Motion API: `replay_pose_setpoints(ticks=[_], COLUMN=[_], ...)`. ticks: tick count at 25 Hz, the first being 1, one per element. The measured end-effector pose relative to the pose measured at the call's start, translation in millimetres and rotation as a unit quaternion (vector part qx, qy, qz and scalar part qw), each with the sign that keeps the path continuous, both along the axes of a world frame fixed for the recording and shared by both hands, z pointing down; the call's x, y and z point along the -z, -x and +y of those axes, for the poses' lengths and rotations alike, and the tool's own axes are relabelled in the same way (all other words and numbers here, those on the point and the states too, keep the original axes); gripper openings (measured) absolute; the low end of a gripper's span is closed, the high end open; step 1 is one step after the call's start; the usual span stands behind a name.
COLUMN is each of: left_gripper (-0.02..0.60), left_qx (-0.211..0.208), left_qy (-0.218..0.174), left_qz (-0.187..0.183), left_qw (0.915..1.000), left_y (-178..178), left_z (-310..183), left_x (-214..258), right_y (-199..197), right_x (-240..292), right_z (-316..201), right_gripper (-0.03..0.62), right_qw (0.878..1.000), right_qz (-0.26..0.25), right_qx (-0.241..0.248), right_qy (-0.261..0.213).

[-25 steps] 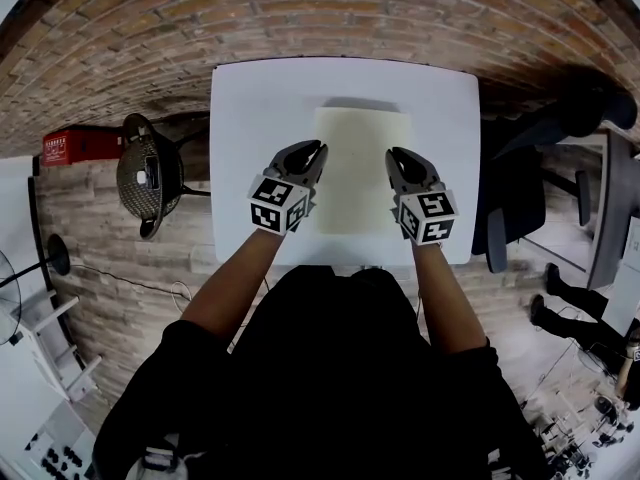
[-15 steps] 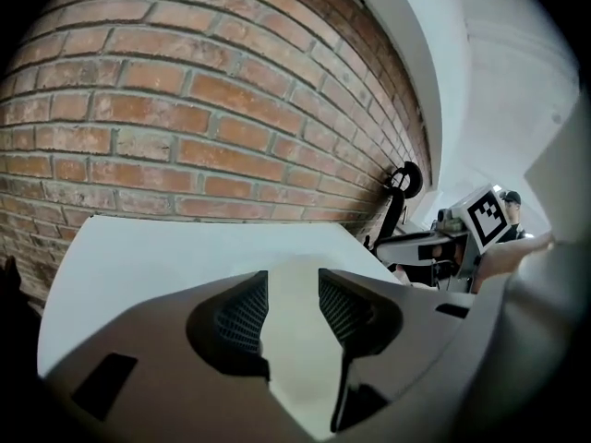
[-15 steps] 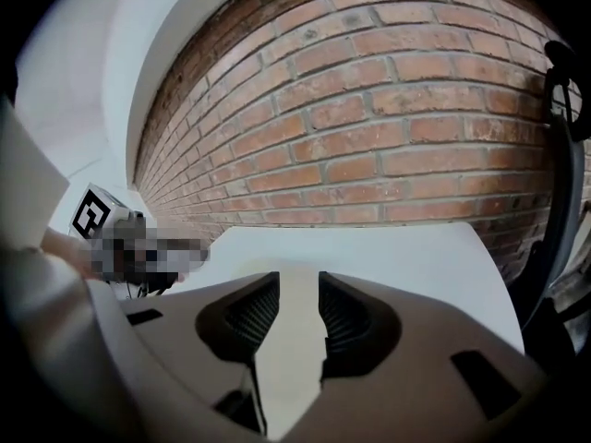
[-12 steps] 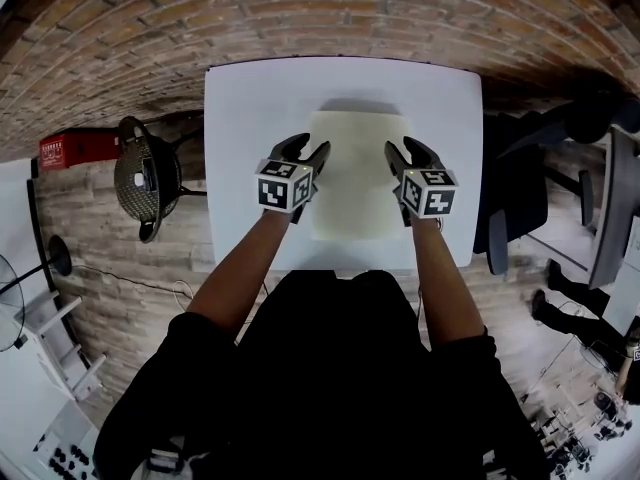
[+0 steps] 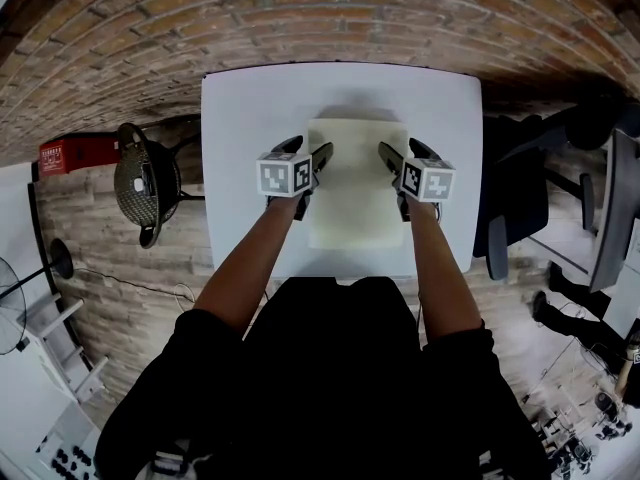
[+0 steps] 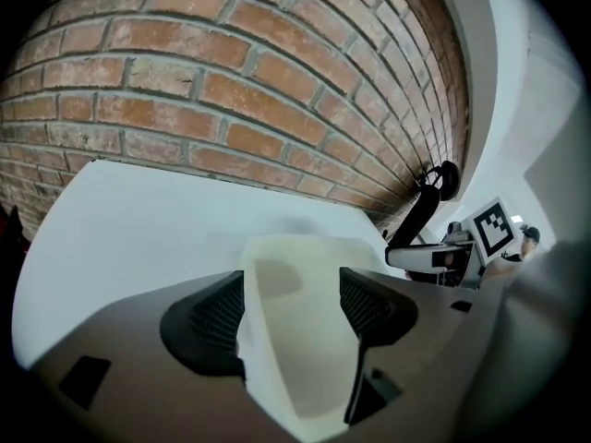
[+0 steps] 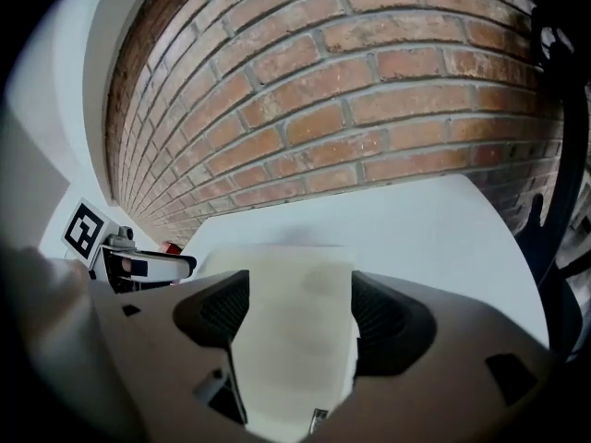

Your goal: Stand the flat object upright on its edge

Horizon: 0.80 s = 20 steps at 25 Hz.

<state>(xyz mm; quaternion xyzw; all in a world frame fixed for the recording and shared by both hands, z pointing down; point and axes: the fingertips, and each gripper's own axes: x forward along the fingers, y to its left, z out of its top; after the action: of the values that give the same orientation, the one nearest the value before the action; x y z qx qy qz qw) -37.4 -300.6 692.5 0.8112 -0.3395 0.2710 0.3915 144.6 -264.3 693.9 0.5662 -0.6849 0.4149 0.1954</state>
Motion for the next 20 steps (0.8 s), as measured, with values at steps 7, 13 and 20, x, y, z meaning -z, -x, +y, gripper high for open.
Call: replay_pose_setpoints(ticks=[7, 13, 20], left_gripper=[0.330, 0.331, 0.331], left_qx=[0.015, 0.023, 0.028], left_qy=[0.025, 0.061, 0.096], left_qz=[-0.024, -0.008, 0.020], left_qw=[0.9993, 0.9978, 0.9948], left_y=[4, -3, -9], left_z=[-9, -7, -5], left_x=[-20, -33, -38], right_y=[-2, 2, 8], right_x=[-21, -35, -45], right_z=[-12, -15, -14], right_gripper=[0.422, 0.437, 0.451], right_qw=[0.999, 0.998, 0.996], right_qz=[-0.016, -0.032, -0.051], right_qx=[-0.006, -0.001, 0.007], right_qy=[0.033, 0.050, 0.069])
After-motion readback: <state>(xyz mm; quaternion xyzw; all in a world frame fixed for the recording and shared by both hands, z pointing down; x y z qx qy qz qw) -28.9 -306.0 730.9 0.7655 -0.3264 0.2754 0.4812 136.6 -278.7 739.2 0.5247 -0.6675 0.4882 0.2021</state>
